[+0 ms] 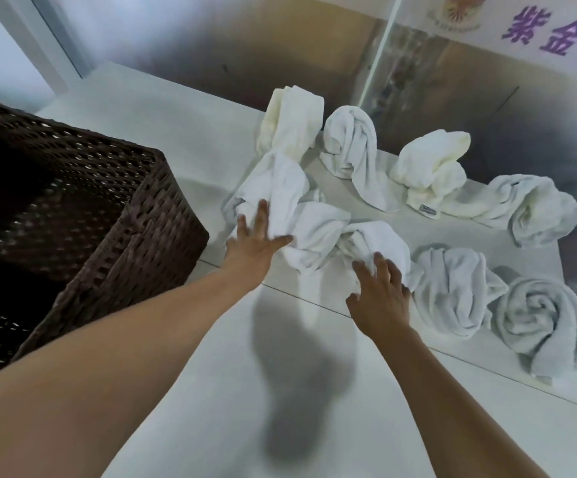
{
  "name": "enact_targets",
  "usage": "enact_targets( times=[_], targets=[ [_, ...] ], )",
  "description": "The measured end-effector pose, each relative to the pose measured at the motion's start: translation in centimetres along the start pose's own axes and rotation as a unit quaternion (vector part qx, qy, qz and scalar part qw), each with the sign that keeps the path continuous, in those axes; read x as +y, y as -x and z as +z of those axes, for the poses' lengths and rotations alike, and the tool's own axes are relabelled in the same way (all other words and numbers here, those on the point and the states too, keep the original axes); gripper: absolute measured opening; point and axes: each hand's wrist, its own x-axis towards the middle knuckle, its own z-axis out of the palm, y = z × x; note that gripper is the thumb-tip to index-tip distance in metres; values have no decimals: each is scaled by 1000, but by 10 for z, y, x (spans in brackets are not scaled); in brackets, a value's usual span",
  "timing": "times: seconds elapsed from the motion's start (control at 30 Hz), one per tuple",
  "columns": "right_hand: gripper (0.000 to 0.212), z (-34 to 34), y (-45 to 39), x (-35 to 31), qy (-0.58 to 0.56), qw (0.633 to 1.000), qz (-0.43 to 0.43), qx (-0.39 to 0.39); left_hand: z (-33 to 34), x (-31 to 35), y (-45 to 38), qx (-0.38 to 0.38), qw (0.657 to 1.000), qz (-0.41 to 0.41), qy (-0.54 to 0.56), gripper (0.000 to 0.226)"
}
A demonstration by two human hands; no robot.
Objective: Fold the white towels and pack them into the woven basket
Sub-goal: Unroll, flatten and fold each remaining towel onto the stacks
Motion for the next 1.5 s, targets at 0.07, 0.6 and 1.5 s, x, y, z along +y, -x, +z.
enact_targets(
  times=[0.07,0.6,1.5],
  targets=[
    [64,1,-3,1,7,1000,2,-3,-2,-1,-3,7,1000,-20,-2,44],
    [59,5,-10,6,13,1000,6,-12,80,-8,136,136,982,20,132,24],
    [10,-6,255,-65,-391,919,-40,33,84,-35,315,165,955,59,238,40]
  ],
)
